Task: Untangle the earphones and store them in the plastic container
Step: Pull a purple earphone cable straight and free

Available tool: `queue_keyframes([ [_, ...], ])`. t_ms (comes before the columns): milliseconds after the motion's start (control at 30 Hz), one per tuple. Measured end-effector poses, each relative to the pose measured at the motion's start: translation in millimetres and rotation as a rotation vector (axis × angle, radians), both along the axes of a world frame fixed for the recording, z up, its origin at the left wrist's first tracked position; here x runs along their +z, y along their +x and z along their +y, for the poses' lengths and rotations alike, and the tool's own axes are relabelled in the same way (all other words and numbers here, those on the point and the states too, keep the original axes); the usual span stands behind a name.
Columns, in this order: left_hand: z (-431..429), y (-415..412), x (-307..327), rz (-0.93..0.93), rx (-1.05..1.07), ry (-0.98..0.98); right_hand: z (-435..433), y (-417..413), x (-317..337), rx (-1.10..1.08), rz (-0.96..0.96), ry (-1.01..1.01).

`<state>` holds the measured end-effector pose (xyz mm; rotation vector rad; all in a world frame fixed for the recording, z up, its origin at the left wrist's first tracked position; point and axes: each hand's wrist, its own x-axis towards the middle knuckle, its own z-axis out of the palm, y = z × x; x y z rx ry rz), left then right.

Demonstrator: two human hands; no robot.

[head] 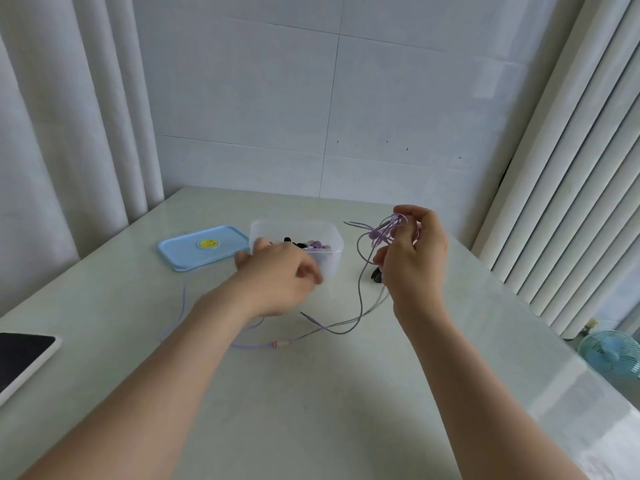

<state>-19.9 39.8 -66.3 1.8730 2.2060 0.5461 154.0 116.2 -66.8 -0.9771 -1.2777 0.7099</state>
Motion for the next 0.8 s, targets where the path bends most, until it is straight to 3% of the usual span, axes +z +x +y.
queue_keyframes([
  [67,2,11,-1,-0.44,-0.111,-0.058,-3,-1,1,0.029,0.043,-0.041],
  [100,2,16,-3,-0.566,-0.15,-0.087,-4,-2,3,0.049,0.07,-0.057],
  [400,3,31,-16,-0.809,-0.269,-0.074,-14,0,16,0.383,0.49,-0.319],
  [600,1,24,-9,-1.34,-0.416,-0.075,-12,-2,17,0.46,0.639,-0.401],
  [800,2,9,-7,-1.468,-0.473,-0.007,-10,0,17,0.501,0.809,-0.428],
])
